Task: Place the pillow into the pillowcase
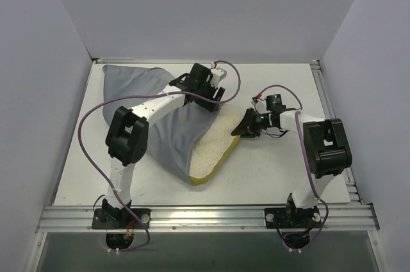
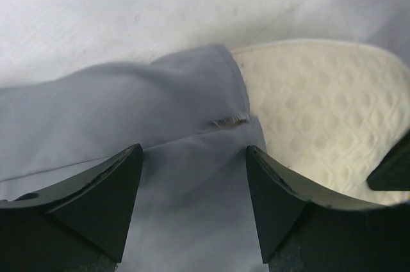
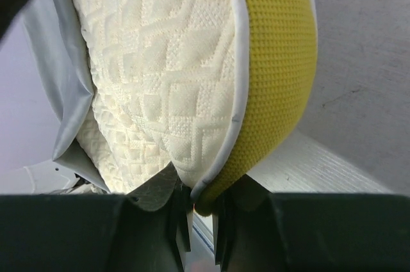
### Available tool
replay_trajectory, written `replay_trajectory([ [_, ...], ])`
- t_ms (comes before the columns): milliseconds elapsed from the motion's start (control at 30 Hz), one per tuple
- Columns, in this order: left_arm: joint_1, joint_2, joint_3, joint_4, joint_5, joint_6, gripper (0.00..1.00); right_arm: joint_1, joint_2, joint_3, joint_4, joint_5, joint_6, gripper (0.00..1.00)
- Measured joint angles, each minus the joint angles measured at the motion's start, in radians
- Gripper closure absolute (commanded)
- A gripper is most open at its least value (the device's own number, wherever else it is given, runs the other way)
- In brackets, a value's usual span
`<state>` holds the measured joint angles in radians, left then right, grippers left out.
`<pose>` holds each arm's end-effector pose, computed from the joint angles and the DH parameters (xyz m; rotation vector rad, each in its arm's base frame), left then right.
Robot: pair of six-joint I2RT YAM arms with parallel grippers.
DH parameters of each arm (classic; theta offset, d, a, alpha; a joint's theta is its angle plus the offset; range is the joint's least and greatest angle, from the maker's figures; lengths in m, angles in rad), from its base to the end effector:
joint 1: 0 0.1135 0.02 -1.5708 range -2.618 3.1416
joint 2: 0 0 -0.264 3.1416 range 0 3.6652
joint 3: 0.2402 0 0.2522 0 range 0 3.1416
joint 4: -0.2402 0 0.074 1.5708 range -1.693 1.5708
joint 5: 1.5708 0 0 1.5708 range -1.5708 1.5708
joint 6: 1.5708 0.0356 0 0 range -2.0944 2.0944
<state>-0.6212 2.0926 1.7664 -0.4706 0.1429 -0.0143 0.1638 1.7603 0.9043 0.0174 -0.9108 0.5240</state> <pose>0.3867 -0.2830 0.2426 0.7865 2.2767 -0.4703 0.3305 0.0831 0.1558 -0.0133 2.4320 1.4110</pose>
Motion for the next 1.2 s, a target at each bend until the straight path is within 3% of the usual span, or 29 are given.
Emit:
replay_trajectory([
  [633,-0.015,-0.061,-0.175,0.119,0.039,0.026,0.22,-0.002,-0.003,-0.024,-0.026,-0.024,-0.053,1.0],
  [767,-0.014,-0.061,-0.175,0.121,0.039,0.027,0.38,-0.002,-0.013,-0.038,-0.03,-0.026,-0.06,1.0],
  [800,-0.013,-0.06,-0.175,0.121,0.039,0.028,0.51,-0.002,-0.019,-0.04,-0.034,-0.026,-0.064,1.0],
  [1000,-0.012,-0.011,-0.11,0.107,0.071,0.036,0.88,0.001,-0.028,-0.041,-0.04,-0.03,-0.085,1.0],
  [1033,-0.014,0.002,-0.087,0.103,0.081,0.037,1.0,0.001,-0.028,-0.041,-0.038,-0.032,-0.085,1.0],
  [1200,-0.037,0.042,0.042,0.059,0.179,0.021,1.0,0.002,-0.028,-0.042,-0.016,-0.044,-0.079,1.0],
])
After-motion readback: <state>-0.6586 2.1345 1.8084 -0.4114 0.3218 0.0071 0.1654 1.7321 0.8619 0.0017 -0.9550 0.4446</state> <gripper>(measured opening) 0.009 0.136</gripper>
